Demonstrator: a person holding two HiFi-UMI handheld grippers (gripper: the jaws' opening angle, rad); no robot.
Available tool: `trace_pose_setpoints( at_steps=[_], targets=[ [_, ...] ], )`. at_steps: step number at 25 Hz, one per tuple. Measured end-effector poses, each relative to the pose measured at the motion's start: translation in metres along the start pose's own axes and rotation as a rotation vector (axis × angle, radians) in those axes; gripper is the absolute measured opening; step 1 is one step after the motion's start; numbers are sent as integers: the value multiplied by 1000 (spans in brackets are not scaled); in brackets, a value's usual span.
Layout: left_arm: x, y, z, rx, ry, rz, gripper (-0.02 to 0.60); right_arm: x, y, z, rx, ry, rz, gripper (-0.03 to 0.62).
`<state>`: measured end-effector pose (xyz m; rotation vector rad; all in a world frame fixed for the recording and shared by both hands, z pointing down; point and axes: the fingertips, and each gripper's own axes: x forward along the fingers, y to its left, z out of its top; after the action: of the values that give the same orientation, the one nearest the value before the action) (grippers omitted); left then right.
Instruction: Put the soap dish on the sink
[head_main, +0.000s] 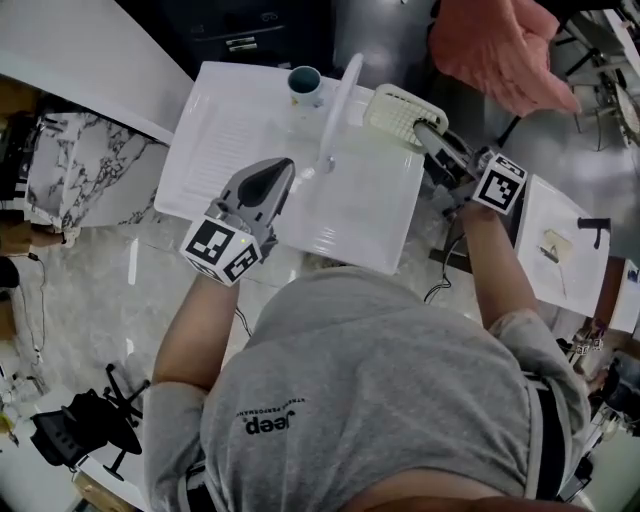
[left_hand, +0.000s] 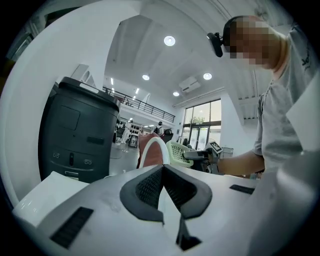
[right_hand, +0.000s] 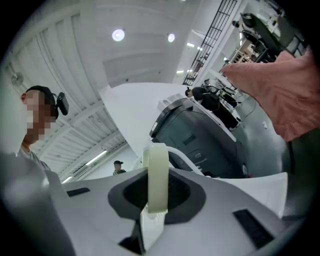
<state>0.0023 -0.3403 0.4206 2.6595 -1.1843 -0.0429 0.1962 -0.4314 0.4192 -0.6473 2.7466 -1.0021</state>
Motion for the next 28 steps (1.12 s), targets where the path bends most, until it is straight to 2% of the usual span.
trace_pose_setpoints(
  at_steps=[4, 8, 16, 21, 28],
  targets=[
    [14, 11, 8, -1, 0, 6, 14, -3, -45, 1, 2, 41, -97, 94],
    [22, 20, 9, 6, 11, 19, 14, -3, -100, -25, 47, 120, -211, 94],
    [29, 27, 3, 3, 30, 47, 14, 12, -173, -72, 115, 279, -355, 94],
    [31, 35, -2, -6, 41, 60, 14, 17, -206, -94, 168, 341, -421, 94],
    [32, 48, -10, -26, 56, 63, 14, 31, -229, -110, 217, 380, -462, 94]
  ],
)
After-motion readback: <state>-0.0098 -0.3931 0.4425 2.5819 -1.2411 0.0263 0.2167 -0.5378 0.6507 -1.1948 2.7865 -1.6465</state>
